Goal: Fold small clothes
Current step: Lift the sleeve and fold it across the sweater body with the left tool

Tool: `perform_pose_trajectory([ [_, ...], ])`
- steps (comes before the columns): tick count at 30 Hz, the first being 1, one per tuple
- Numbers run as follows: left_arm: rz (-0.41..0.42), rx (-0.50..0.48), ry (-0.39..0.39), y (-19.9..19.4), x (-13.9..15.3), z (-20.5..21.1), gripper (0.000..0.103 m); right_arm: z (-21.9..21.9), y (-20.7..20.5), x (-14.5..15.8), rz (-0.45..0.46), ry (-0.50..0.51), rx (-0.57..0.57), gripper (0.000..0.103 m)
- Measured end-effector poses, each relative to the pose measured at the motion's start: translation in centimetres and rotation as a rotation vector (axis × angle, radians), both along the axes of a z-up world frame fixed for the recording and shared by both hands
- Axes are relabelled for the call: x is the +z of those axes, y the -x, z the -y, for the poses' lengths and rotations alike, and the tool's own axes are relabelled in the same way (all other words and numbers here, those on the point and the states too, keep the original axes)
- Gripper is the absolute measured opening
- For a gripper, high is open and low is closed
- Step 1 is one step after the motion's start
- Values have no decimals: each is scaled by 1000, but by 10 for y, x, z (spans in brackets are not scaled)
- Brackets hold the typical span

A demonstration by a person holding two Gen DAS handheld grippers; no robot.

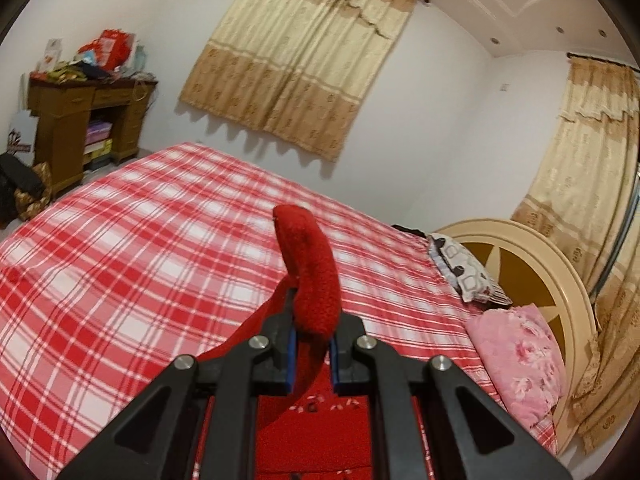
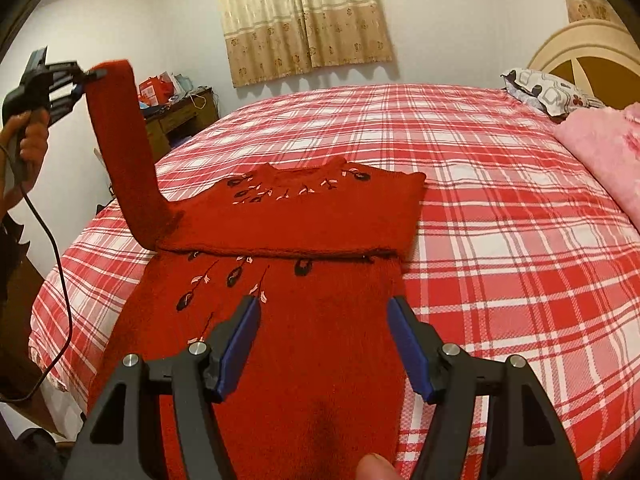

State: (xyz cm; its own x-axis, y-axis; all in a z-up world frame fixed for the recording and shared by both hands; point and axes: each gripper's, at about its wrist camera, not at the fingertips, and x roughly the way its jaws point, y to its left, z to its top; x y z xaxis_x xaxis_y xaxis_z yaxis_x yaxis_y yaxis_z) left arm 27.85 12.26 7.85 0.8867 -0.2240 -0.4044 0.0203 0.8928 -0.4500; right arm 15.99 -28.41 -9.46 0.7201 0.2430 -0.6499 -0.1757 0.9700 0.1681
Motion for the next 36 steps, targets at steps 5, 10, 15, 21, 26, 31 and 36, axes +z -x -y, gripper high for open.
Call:
perform_pose_trajectory([
  [5, 6, -47, -12, -11, 5, 31, 12, 7, 3, -7, -5, -6, -8, 67],
  [10, 4, -97, -24, -24, 3, 70, 12, 15, 7, -14, -4, -9, -19, 67],
  [15, -6, -156, -46, -35, -1, 112, 12, 20, 9, -16, 0, -19, -29, 67],
  [21, -39, -217, -107, -47, -29, 163, 12, 23, 10, -20, -9, -35, -32, 67],
  [26, -70, -236, -221, -48, -66, 202, 12, 23, 11, -24, -9, -37, -28, 67],
  [31, -131, -302, -309, -49, -113, 242, 13, 24, 9, -31, -19, -52, -35, 67],
  [36, -187, -384, -380, -47, -139, 266, 19, 22, 7, -38, -36, -44, -33, 67],
])
